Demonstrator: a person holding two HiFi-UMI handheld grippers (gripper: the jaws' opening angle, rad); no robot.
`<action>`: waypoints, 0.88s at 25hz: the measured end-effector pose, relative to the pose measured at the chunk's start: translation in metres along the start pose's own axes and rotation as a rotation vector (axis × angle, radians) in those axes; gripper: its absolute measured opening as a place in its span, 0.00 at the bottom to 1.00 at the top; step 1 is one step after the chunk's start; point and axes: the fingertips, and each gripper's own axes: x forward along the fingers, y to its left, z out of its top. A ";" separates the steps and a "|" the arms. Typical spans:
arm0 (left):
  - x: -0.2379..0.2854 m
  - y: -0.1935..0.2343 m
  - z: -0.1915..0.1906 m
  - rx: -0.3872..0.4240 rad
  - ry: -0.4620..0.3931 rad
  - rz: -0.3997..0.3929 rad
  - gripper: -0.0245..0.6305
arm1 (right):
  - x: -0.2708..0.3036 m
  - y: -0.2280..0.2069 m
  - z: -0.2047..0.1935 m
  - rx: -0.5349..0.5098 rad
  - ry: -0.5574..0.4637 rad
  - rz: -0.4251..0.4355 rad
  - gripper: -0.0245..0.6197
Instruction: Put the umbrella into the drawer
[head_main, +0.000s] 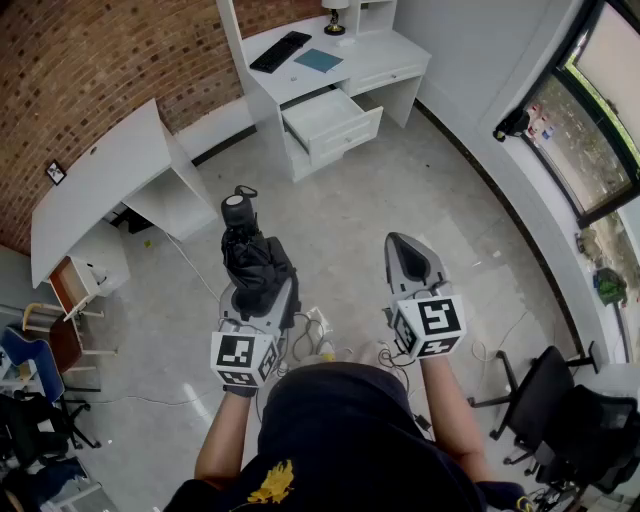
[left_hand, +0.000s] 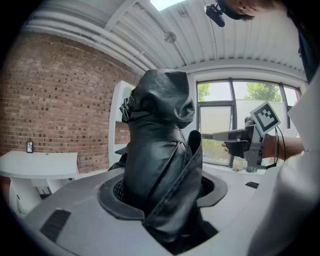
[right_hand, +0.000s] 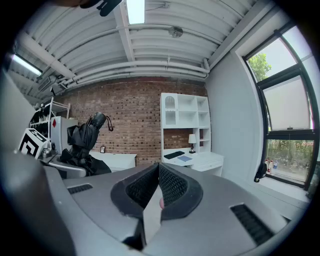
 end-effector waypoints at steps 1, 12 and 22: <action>0.000 0.000 0.000 -0.004 0.001 0.001 0.45 | -0.001 0.001 -0.001 -0.001 -0.001 0.003 0.04; -0.003 -0.002 0.001 -0.008 0.009 0.023 0.45 | -0.011 0.006 -0.004 0.015 -0.012 0.025 0.04; -0.011 -0.004 0.000 -0.009 0.007 0.024 0.45 | -0.018 0.010 -0.006 0.027 -0.014 0.021 0.04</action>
